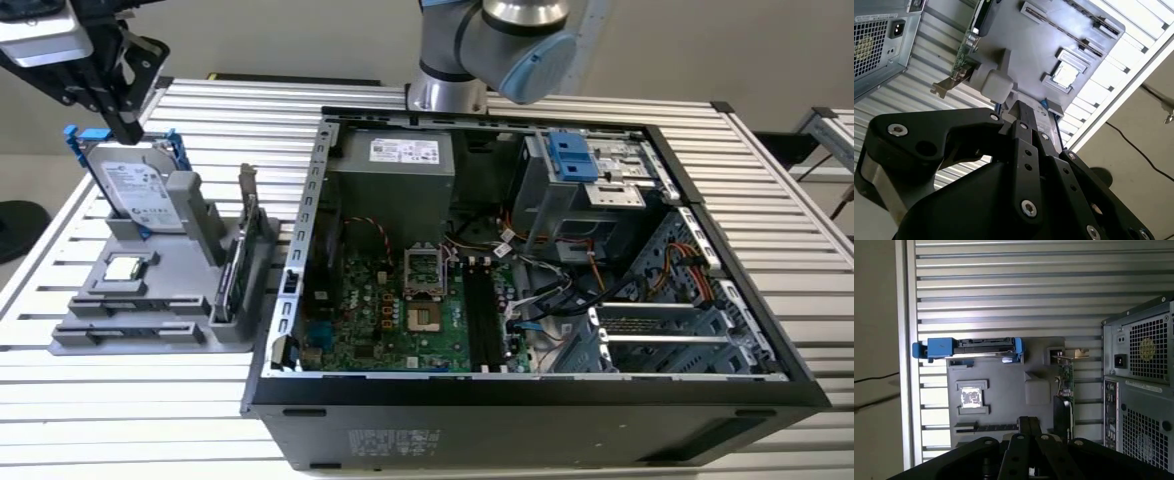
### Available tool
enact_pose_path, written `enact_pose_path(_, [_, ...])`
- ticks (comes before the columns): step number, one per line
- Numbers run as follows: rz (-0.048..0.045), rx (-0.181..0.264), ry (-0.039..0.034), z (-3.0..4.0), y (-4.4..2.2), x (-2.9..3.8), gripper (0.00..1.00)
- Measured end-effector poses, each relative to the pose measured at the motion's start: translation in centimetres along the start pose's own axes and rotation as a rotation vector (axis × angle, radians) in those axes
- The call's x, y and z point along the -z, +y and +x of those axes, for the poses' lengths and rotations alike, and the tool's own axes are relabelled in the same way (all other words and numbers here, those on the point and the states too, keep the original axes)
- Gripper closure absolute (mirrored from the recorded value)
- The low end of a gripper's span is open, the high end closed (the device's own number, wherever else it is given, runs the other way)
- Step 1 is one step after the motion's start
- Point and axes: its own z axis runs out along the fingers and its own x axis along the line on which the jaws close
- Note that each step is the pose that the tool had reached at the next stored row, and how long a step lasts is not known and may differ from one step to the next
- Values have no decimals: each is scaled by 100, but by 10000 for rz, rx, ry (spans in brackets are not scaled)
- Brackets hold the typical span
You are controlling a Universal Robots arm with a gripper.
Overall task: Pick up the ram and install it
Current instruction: 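Reach for the ram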
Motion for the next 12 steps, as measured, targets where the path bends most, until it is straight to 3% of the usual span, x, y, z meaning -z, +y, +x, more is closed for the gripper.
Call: enact_pose_path(12, [2, -2, 40, -7, -92, 0, 100])
